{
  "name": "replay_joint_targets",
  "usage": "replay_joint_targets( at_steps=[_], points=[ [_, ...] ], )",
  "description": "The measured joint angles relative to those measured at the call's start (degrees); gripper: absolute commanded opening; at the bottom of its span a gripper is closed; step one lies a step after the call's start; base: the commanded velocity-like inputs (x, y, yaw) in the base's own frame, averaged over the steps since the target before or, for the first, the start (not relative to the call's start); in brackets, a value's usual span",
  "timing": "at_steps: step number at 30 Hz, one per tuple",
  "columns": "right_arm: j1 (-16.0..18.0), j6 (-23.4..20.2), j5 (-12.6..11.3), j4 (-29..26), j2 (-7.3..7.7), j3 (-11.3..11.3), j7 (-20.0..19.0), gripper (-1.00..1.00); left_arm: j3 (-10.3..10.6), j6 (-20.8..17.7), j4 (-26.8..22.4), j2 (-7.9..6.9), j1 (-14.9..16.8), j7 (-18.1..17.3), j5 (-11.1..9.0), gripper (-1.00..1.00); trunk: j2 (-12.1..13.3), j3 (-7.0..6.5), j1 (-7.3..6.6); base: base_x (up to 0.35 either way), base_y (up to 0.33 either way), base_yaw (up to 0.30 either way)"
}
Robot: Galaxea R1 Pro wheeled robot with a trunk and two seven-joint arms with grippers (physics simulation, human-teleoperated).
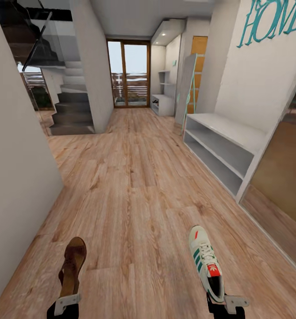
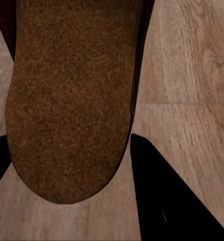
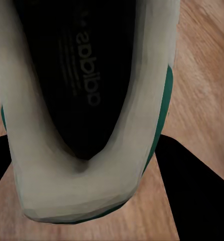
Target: Pick up the two gym shoes and the two sandals from the corridor floor and place them onto the hallstand (shoe rack) in the corridor, making sure they are on the rack and not on the floor. Arrange them so the two gym shoes are next to each other and the two sandals are next to each other.
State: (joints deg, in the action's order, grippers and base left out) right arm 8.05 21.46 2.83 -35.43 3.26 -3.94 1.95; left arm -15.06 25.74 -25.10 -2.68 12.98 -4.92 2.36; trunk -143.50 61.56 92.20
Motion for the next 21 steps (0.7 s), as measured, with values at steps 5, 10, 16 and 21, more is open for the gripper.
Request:
replay_joint_targets(
  at_steps=[5, 10, 16, 21],
  points=[
    [0.00, 0.00, -0.02, 0.01, 0.00, 0.00, 0.00, -1.00, 0.00, 1.05, 0.17, 0.00, 0.00, -0.01, 0.01, -1.00, 0.07, -1.44, -0.13, 0.000, 0.000, -0.221],
    [0.01, 0.00, 0.01, 0.05, -0.09, 0.05, 0.00, -1.00, 0.10, 1.27, 0.19, 0.01, -0.01, -0.04, 0.00, -1.00, 0.07, -1.74, -0.13, 0.000, 0.000, -0.110],
    [0.02, 0.01, 0.05, 0.07, -0.23, 0.11, 0.00, -1.00, 0.24, 1.42, 0.16, 0.03, -0.03, -0.09, 0.03, -1.00, 0.07, -2.01, -0.13, 0.000, 0.000, 0.105],
    [0.02, 0.01, 0.04, 0.06, -0.26, 0.10, -0.01, -1.00, 0.25, 1.50, 0.15, 0.07, -0.03, -0.09, 0.01, -1.00, 0.07, -2.26, -0.14, 0.106, 0.000, 0.220]
  ],
)
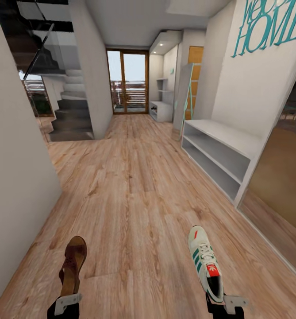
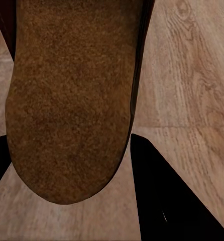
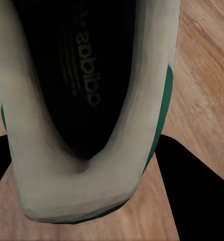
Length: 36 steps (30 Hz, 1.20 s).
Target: Pick up the two gym shoes and the two sandals from the corridor floor and place them onto the hallstand (shoe rack) in the corridor, making sure they are on the rack and not on the floor. Arrange them so the two gym shoes are next to each other and the two sandals are next to each other.
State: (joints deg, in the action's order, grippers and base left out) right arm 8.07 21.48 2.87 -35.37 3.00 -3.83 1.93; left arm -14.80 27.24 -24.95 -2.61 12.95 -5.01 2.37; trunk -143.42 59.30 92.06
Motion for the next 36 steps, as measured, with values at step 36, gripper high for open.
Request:
replay_joint_targets(
  at_steps=[36],
  points=[
    [-0.02, -0.03, -0.12, -0.08, 0.08, -0.02, 0.01, -1.00, -0.15, 0.12, 0.22, 0.29, -0.06, 0.02, -0.24, -1.00, 0.00, -0.25, -0.02, 0.330, 0.000, 0.025]
  ],
)
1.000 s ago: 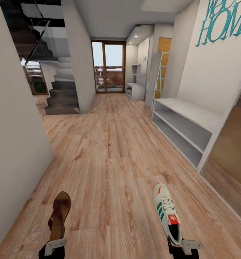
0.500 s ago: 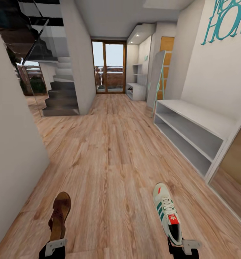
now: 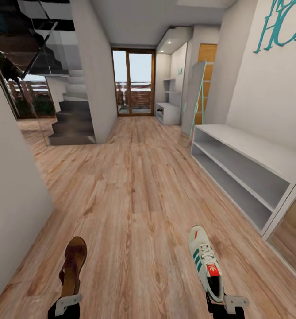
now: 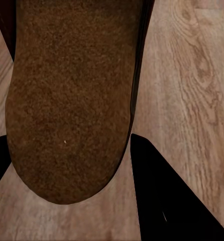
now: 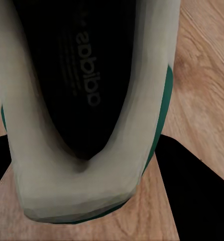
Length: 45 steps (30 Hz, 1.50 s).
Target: Pick up the two gym shoes and the two sandals from the corridor floor and place them onto the hallstand (shoe rack) in the corridor, making sure they are on the rack and not on the floor. Arrange them so the two gym shoes are next to each other and the two sandals are next to each other.
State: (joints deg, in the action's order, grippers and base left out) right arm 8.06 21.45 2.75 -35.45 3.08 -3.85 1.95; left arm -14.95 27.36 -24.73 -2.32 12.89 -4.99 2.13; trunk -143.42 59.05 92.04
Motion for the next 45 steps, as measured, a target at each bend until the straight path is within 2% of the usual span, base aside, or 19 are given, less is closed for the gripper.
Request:
replay_joint_targets(
  at_steps=[12, 31, 45],
  points=[
    [0.00, 0.06, -0.54, -0.09, 0.00, -0.28, 0.15, -1.00, 0.06, 0.00, -0.06, -0.01, 0.02, -0.02, 0.16, -1.00, 0.00, 0.00, 0.00, 0.338, -0.053, 0.152],
    [0.00, -0.12, -0.78, -0.10, 0.08, -0.40, 0.03, -1.00, 0.10, 0.00, 0.09, -0.06, 0.02, -0.02, 0.09, -1.00, 0.00, 0.00, 0.00, 0.338, -0.011, 0.005],
    [0.00, -0.07, -0.68, -0.01, 0.10, -0.38, 0.08, -1.00, 0.42, 1.63, 3.22, -0.37, 0.05, -0.03, 0.24, -1.00, 0.00, 0.00, 0.00, 0.338, 0.000, 0.000]
  ],
)
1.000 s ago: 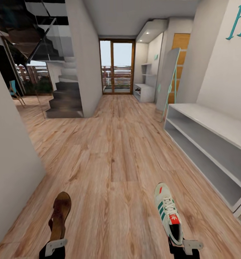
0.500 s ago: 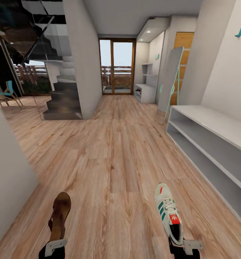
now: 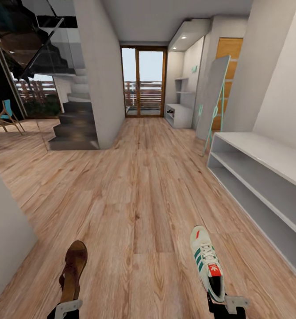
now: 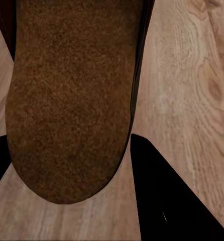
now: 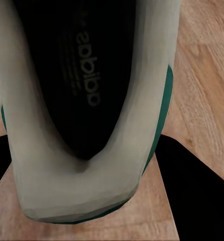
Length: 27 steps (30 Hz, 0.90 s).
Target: Pick up the two gym shoes and the two sandals from the corridor floor and place them onto the hallstand (shoe rack) in the corridor, making sure they are on the rack and not on the floor. Arrange them so the two gym shoes are next to each other and the two sandals are next to each other.
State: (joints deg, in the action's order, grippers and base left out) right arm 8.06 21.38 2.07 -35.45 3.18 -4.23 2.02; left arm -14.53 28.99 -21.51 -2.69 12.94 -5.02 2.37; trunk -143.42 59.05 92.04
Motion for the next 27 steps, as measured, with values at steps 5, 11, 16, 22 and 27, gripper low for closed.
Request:
replay_joint_targets(
  at_steps=[5, 11, 16, 22, 27],
  points=[
    [-0.01, -0.01, 0.00, 0.80, -0.01, 0.00, 0.00, -1.00, 0.09, 1.23, 0.22, -0.07, -0.04, -0.16, 0.07, -1.00, 0.00, 0.00, 0.00, 0.338, 0.000, 0.000],
    [0.00, 0.03, 0.00, 1.58, -0.02, 0.00, 0.00, -1.00, 0.08, 3.07, 0.99, -0.08, -0.07, -0.19, 0.09, -1.00, 0.00, 0.00, 0.00, 0.338, 0.000, 0.000],
    [0.00, 0.01, 0.08, 1.72, -0.02, 0.04, -0.01, -1.00, 0.05, 3.41, 1.31, -0.07, -0.07, -0.19, 0.09, -1.00, 0.00, 0.00, 0.00, 0.338, 0.000, 0.000],
    [0.00, 0.03, 0.12, 1.76, -0.04, 0.08, -0.07, -1.00, 0.09, 3.46, 1.35, -0.07, -0.07, -0.19, 0.09, -1.00, 0.00, 0.00, 0.00, 0.338, 0.000, 0.000],
    [0.00, 0.02, 0.14, 1.75, -0.04, 0.10, -0.07, -1.00, 0.03, 3.47, 1.35, -0.07, -0.07, -0.19, 0.09, -1.00, 0.00, 0.00, 0.00, 0.338, 0.000, 0.000]
  ],
)
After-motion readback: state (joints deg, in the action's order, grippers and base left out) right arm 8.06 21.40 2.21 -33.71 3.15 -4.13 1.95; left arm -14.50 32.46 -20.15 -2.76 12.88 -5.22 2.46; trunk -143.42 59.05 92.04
